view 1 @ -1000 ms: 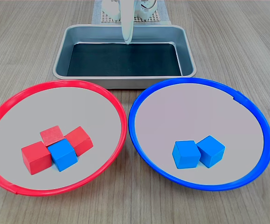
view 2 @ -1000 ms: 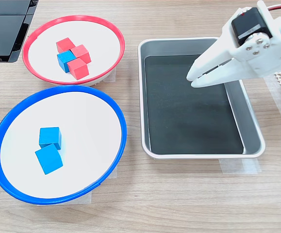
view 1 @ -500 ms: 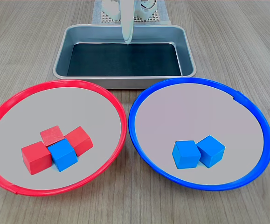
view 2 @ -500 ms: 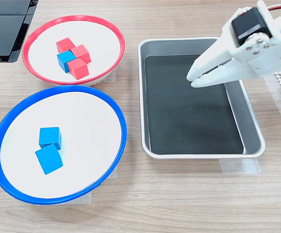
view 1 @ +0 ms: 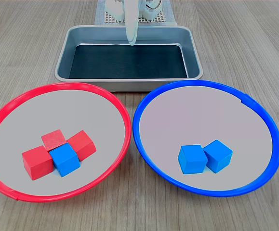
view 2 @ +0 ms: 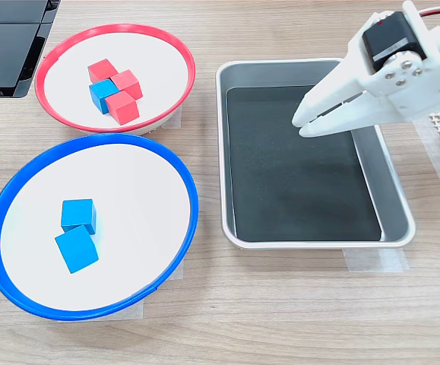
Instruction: Relocate any blue block in the red dish to the blue dish, correcting any misplacements.
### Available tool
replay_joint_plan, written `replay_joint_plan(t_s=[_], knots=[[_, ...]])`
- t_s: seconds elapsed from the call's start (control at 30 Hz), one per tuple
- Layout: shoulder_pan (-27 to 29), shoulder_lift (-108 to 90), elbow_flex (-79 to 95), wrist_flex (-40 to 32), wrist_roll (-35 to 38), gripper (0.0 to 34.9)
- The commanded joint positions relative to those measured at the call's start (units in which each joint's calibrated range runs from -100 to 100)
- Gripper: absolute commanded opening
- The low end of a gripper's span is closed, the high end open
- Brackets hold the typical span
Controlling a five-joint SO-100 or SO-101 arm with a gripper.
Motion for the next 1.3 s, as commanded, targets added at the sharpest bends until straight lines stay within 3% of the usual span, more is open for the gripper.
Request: replay_joint_plan(t_s=[0.0,0.83,1.27], knots=[[-0.41,-0.17,-0.37,0.18,-0.2,0.4],[-0.88,-0.17,-0.37,0.1,0.2,0.4],[-0.03,8.61,-6.83,-4.11,1.66,0.4]])
